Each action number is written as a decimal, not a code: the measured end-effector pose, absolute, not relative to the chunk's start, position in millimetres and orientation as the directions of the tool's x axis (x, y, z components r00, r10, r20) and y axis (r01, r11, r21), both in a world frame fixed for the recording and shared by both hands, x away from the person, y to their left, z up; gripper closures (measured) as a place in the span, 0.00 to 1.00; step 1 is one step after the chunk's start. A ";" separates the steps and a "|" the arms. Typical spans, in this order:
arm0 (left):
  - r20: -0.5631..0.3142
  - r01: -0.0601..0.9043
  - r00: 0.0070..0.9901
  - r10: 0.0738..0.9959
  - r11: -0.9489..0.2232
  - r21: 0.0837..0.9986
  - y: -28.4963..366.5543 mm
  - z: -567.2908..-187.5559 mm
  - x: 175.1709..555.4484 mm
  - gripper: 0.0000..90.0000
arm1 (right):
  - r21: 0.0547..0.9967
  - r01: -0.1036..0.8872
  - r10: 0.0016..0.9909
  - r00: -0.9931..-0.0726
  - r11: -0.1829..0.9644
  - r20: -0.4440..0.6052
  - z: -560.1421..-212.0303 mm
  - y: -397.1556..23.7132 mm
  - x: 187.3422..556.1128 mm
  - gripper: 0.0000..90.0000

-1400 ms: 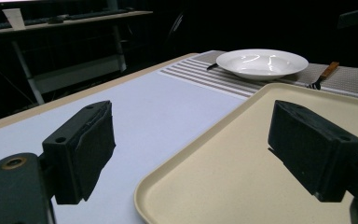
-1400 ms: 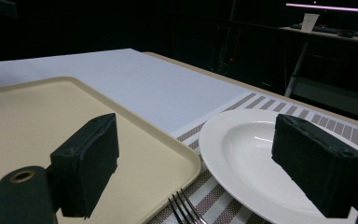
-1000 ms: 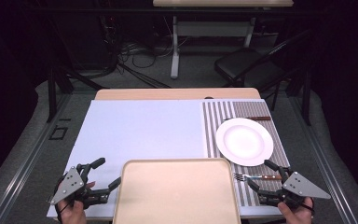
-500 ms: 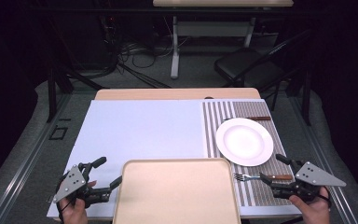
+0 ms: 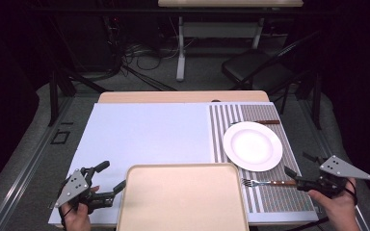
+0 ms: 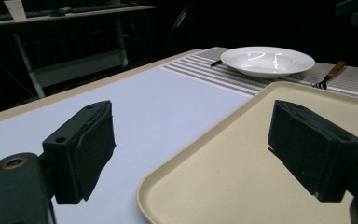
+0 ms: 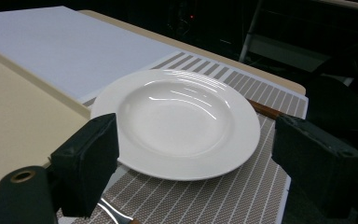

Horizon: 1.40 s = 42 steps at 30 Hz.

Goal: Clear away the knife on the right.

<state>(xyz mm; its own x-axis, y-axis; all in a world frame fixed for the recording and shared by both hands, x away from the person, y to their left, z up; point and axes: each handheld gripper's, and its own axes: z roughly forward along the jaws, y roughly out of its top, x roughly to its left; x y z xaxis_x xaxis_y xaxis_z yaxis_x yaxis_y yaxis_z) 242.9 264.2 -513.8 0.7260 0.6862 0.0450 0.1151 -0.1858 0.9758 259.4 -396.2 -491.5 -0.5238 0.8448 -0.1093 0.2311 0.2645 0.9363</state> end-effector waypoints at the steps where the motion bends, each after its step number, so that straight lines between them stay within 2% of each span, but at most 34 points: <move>1: 0.046 0.115 0.726 0.686 -0.186 0.976 264.2 -513.8 242.8 0.16 | 0.936 0.235 0.847 -0.521 0.263 -0.107 -490.7 -397.5 262.1 0.16; 5: 0.047 0.116 0.725 0.687 -0.189 0.975 264.2 -513.9 243.0 0.16 | 0.933 0.238 0.849 -0.515 0.270 -0.115 -486.0 -399.3 276.5 0.16; 11: 0.046 0.120 0.724 0.688 -0.191 0.974 264.2 -514.4 243.3 0.16 | 0.917 0.210 0.830 -0.526 0.339 -0.186 -480.4 -396.0 295.4 0.17; 13: 0.045 0.121 0.724 0.688 -0.191 0.974 264.4 -514.7 243.4 0.16 | 0.913 0.218 0.826 -0.531 0.345 -0.186 -479.4 -395.7 298.8 0.17; 17: 0.045 0.124 0.721 0.692 -0.193 0.973 264.9 -515.3 243.3 0.16 | 0.898 0.250 0.809 -0.562 0.362 -0.170 -480.8 -398.7 321.6 0.26; 30: 0.042 0.134 0.710 0.703 -0.193 0.972 266.7 -516.3 243.0 0.16 | 0.866 0.303 0.800 -0.577 0.399 -0.166 -489.2 -401.1 362.5 0.31; 34: 0.039 0.140 0.702 0.711 -0.191 0.972 268.7 -517.2 243.9 0.16 | 0.850 0.314 0.783 -0.599 0.423 -0.168 -484.8 -399.9 376.3 0.37; 42: 0.025 0.155 0.677 0.735 -0.175 0.972 270.8 -518.2 245.3 0.16 | 0.828 0.320 0.769 -0.609 0.462 -0.194 -468.8 -400.6 404.1 0.36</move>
<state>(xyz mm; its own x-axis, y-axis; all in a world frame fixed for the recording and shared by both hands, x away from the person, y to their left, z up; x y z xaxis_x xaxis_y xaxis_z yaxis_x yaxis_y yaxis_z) 245.3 270.8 -518.2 0.6772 0.7354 0.0249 0.1547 -0.1755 0.9722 404.1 -400.6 -468.8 -0.6090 0.7691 -0.1938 0.3195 0.4616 0.8276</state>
